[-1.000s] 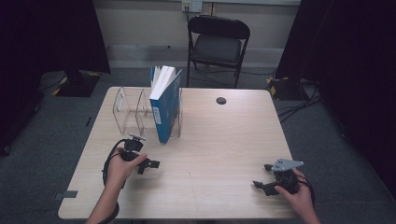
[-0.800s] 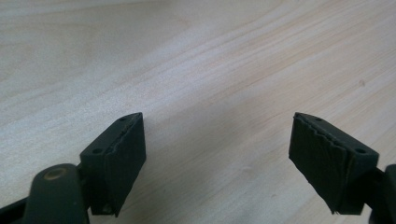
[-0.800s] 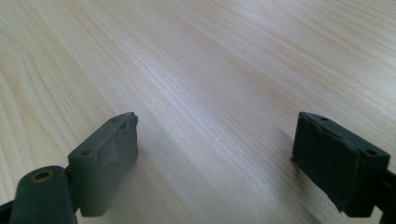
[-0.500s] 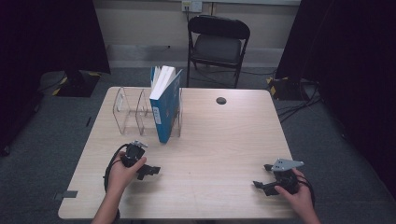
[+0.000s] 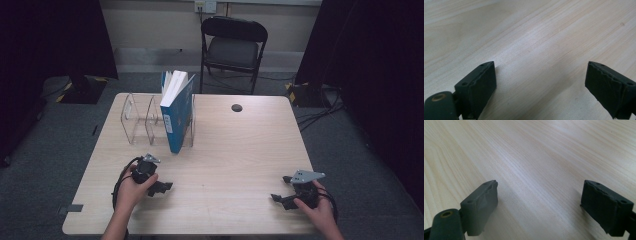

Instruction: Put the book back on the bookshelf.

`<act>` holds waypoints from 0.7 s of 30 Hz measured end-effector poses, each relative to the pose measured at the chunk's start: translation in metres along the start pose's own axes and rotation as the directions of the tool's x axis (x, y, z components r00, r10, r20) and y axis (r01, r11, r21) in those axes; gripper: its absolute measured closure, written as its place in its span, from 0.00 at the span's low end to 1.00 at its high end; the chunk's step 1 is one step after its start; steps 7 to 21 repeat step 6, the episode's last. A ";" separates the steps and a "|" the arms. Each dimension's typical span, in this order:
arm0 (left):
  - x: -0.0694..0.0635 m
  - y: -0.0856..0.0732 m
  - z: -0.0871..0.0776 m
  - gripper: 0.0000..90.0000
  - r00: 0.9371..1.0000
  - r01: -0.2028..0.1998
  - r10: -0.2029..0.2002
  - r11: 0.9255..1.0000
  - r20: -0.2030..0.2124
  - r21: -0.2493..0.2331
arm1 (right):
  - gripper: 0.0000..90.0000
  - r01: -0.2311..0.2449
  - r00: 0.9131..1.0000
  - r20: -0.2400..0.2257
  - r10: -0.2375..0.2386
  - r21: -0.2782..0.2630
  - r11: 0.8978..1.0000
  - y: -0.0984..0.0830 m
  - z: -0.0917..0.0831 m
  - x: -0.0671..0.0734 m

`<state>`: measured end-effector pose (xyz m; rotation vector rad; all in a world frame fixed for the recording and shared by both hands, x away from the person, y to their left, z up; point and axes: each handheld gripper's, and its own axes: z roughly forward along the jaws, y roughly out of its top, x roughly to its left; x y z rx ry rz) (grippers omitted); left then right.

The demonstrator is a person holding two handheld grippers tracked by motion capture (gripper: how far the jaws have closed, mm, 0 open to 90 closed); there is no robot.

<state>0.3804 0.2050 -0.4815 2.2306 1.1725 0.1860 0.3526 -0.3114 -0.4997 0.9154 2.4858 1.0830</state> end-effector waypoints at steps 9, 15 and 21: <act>-0.001 -0.004 0.000 0.11 1.000 -0.016 0.015 1.000 -0.009 -0.017 | 0.15 0.004 1.000 -0.006 -0.004 0.000 1.000 0.000 0.000 0.000; -0.001 -0.004 0.000 0.11 1.000 -0.016 0.015 1.000 -0.009 -0.017 | 0.15 0.004 1.000 -0.006 -0.004 0.000 1.000 0.000 0.000 0.000; -0.001 -0.004 0.000 0.11 1.000 -0.016 0.015 1.000 -0.009 -0.017 | 0.15 0.004 1.000 -0.006 -0.004 0.000 1.000 0.000 0.000 0.000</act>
